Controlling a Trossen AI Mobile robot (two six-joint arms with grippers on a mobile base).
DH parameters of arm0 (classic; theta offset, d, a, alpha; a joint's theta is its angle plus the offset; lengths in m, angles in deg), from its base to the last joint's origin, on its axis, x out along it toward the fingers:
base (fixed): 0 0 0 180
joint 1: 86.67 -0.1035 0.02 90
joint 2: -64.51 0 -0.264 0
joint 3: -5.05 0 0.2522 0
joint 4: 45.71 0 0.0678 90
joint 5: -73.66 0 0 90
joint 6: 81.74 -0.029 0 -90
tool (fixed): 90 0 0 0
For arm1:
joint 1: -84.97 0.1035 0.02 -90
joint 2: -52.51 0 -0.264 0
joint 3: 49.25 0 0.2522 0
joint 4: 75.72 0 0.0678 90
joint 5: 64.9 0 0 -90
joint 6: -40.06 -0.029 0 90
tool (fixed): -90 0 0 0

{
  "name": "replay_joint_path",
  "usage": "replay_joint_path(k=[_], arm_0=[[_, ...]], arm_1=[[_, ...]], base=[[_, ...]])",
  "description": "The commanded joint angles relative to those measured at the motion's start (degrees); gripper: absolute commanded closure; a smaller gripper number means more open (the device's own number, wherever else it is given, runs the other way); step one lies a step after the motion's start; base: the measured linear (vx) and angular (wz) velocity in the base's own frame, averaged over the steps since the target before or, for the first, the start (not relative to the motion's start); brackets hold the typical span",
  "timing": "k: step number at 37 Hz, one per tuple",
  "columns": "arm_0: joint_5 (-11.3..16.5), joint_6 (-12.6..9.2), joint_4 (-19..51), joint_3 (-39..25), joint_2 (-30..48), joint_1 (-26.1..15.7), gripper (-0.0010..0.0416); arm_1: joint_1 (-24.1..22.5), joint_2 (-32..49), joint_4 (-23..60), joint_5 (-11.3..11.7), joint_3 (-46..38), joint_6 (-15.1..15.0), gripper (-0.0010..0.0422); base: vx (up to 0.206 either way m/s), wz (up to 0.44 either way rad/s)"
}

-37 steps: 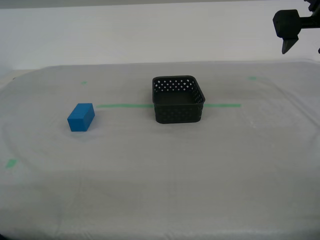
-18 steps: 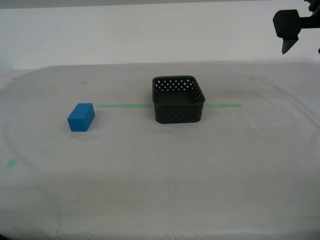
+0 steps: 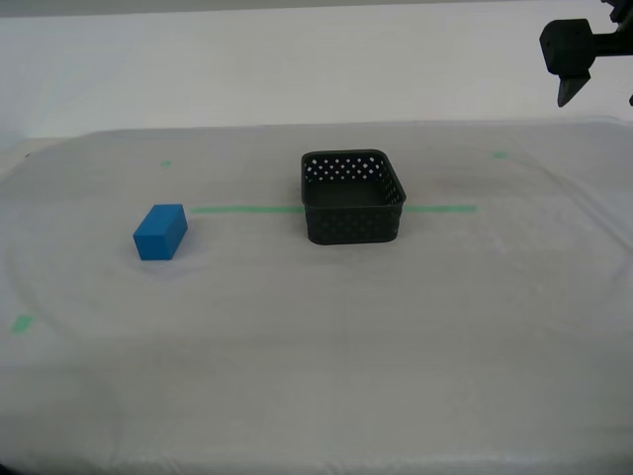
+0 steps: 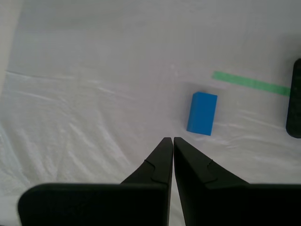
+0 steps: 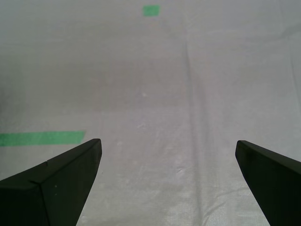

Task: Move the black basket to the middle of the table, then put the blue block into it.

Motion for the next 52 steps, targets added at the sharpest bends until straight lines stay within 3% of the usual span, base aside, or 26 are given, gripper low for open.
replay_joint_path(k=[1, 4, 12, 18, 33, 40, 52], arm_0=[[-0.17, -0.11, -0.07, -0.07, -0.02, -0.07, 0.0007], [-0.17, -0.11, -0.07, -0.07, -0.02, -0.07, 0.0007], [-0.17, -0.11, -0.07, -0.07, -0.02, -0.07, 0.0007], [-0.20, -0.11, -0.07, -0.07, -0.02, -0.07, 0.0007], [-0.17, -0.11, -0.07, -0.07, -0.02, -0.04, 0.0007], [-0.17, -0.11, -0.07, -0.07, -0.02, -0.07, 0.0007], [-0.17, -0.11, -0.07, -0.07, -0.02, -0.04, 0.0007]], arm_1=[[-0.02, 1.22, 0.28, -4.92, -0.81, -0.44, 0.0412], [-0.09, 2.60, 0.42, -7.34, -1.42, -0.42, 0.0412], [-0.22, 6.32, 0.48, -7.23, -2.08, -0.79, 0.0412], [-0.76, 9.31, 0.09, -4.96, -2.08, -1.25, 0.0412], [-4.87, 15.19, -1.03, -4.96, -2.03, -1.18, 0.0412], [-7.89, 15.96, -5.22, -4.98, -1.25, 0.90, 0.0412], [-9.38, 15.96, -7.65, -4.96, -0.31, -0.17, 0.0412]], base=[[0.000, 0.000], [0.000, 0.000], [0.000, 0.000], [0.000, 0.000], [0.000, 0.000], [0.000, 0.000], [0.000, 0.000]])
